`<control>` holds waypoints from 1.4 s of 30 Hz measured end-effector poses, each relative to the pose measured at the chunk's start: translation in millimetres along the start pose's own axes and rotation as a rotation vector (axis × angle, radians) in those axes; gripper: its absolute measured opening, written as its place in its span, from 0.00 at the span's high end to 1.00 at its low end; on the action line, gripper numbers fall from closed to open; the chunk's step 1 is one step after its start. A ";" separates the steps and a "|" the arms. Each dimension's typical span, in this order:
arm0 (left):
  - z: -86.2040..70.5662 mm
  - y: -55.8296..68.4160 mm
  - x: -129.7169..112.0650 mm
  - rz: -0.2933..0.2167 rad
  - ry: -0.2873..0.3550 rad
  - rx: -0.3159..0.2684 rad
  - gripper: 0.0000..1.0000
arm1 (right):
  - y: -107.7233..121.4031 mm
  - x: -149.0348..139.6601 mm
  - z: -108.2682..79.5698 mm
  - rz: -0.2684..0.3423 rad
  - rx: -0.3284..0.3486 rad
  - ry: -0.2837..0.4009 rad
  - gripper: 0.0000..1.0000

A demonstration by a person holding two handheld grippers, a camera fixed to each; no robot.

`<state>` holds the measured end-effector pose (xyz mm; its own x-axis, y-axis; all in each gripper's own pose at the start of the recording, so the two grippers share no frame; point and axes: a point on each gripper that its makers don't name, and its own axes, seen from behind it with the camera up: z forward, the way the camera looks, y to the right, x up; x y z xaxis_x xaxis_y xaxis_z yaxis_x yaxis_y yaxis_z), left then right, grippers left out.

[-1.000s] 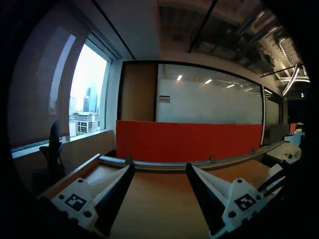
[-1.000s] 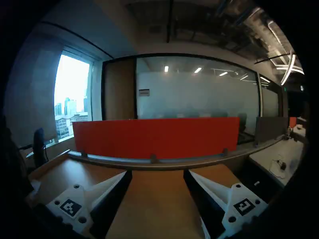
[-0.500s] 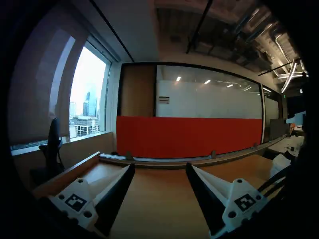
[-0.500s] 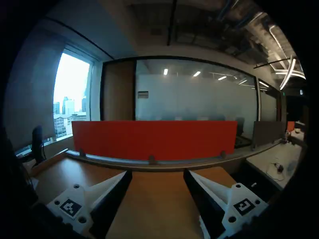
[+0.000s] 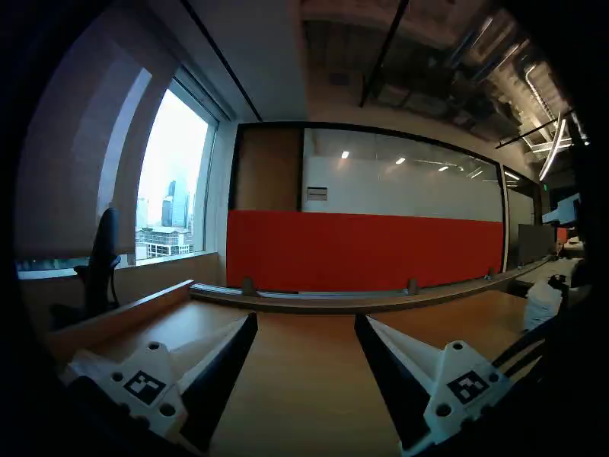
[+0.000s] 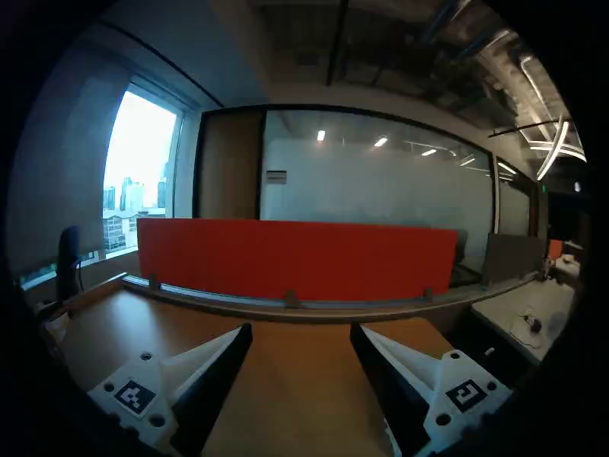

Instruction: Fold towel

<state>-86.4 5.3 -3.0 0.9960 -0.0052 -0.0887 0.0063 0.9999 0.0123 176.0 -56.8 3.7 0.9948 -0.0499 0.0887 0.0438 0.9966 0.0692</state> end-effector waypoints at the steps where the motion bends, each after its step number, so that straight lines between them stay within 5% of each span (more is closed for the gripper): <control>1: -0.4 -0.7 -4.0 0.001 0.001 0.002 0.05 | -1.5 -2.0 0.6 -0.001 0.001 -0.001 0.00; 17: -4.1 -8.0 -65.6 -0.015 0.002 0.014 0.05 | -12.6 -21.4 -1.2 -0.023 -0.004 0.005 0.00; 42: -0.7 -1.4 -90.3 0.044 -0.053 0.023 0.05 | -13.5 -11.8 -6.3 -0.052 -0.004 0.019 0.00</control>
<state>-176.4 4.4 4.3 0.9987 0.0372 -0.0343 -0.0359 0.9986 0.0384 164.3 -69.2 -4.6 0.9928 -0.1000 0.0658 0.0955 0.9930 0.0690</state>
